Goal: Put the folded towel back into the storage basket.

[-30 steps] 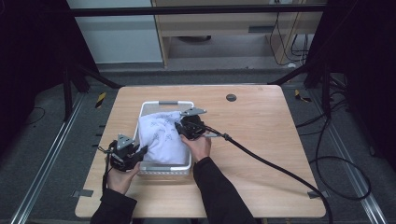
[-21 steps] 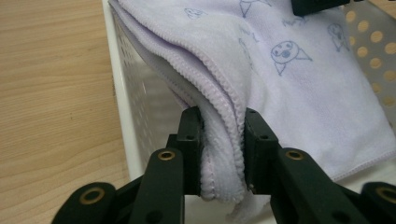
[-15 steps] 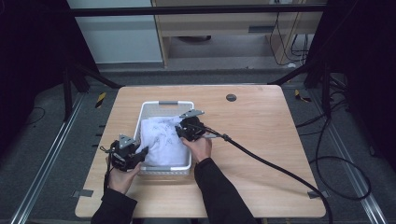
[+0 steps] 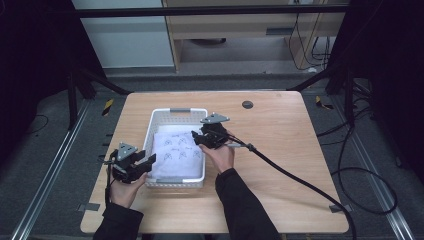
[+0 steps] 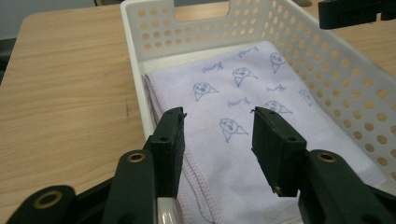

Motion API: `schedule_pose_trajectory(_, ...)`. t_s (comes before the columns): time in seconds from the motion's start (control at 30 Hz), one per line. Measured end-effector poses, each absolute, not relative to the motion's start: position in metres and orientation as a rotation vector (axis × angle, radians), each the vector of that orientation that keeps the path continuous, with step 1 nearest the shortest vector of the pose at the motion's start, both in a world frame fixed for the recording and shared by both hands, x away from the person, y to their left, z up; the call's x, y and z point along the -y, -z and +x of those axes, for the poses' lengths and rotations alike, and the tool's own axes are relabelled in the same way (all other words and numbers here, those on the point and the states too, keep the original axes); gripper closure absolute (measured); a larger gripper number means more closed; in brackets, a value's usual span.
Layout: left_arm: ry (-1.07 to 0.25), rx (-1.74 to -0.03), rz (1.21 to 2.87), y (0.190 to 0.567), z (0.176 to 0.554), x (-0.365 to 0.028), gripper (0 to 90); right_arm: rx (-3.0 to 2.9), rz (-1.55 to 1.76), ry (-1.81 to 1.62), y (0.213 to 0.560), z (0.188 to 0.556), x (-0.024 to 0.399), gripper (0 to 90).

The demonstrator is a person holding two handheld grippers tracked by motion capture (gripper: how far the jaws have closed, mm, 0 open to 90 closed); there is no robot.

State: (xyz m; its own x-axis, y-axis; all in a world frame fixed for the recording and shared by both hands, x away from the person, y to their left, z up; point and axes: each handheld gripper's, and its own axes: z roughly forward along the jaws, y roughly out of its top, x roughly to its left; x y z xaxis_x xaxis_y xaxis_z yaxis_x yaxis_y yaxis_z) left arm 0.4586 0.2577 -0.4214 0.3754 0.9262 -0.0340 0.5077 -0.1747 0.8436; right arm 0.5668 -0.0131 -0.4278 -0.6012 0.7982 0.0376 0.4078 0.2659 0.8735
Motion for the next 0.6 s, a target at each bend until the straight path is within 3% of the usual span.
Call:
schedule_pose_trajectory(0.3, -0.631, -1.207, 1.808, 0.417, 0.455, -0.260, 43.9, -2.107, 1.069, -1.303, 0.412, 0.554, 0.044, 26.4)
schedule_pose_trajectory(0.6, -0.639, -1.156, 1.800, 0.417, 0.449, -0.267, 32.9, -2.126, 1.065, -1.304, 0.410, 0.527, 0.085, 16.5)
